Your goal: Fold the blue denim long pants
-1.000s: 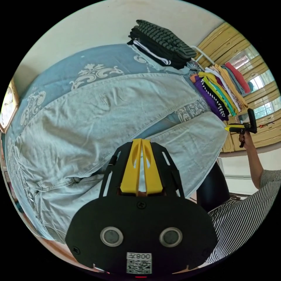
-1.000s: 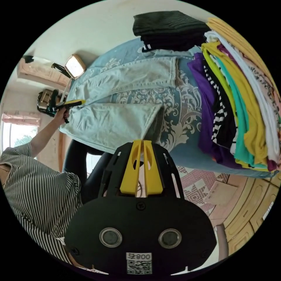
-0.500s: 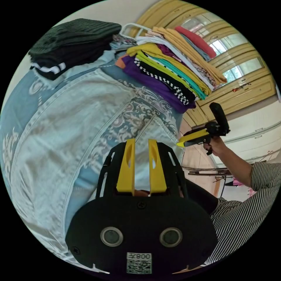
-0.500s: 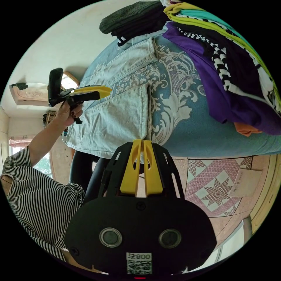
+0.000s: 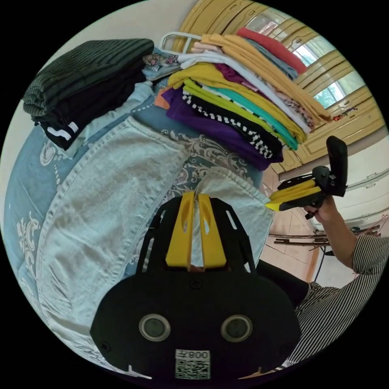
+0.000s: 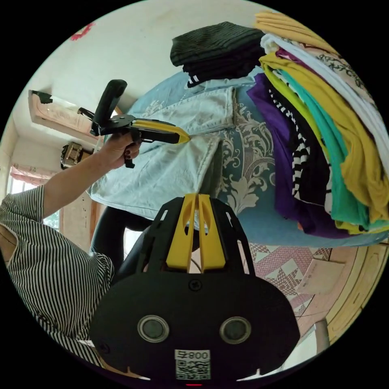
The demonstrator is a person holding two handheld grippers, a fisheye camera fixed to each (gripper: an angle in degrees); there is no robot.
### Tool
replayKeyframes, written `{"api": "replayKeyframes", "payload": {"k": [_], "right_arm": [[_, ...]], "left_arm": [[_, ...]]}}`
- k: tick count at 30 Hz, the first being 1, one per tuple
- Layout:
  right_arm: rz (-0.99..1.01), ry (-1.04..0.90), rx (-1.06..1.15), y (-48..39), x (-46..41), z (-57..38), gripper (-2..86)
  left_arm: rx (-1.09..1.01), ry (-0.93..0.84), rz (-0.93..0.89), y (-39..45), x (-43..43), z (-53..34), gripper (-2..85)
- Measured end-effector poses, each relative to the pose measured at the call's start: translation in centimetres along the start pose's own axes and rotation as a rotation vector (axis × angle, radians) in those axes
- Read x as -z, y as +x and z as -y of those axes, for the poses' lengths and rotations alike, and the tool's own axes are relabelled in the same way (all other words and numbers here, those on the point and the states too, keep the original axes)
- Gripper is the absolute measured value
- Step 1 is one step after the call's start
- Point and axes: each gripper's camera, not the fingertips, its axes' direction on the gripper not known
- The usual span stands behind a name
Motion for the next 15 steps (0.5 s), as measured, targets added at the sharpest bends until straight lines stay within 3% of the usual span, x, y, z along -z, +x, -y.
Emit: {"api": "replayKeyframes", "payload": {"k": [3, 7, 11, 15], "right_arm": [[-0.030, -0.153, -0.045, 0.0, -2.7, 0.9, 0.6], [0.006, -0.063, -0.075, -2.6, 0.5, 0.6, 0.5], [-0.217, -0.037, -0.081, -7.3, 3.8, 1.0, 0.2], [-0.232, 0.056, -0.029, -12.6, 6.4, 2.4, 0.1]], "left_arm": [[0.083, -0.039, -0.039, -1.5, -1.8, -1.8, 2.9], [0.158, 0.176, -0.115, -2.9, 1.8, -8.6, 3.2], [0.268, 0.239, -0.066, -4.7, 4.4, -18.5, 3.4], [0.568, 0.240, 0.061, -7.7, 6.6, -32.4, 3.2]]}}
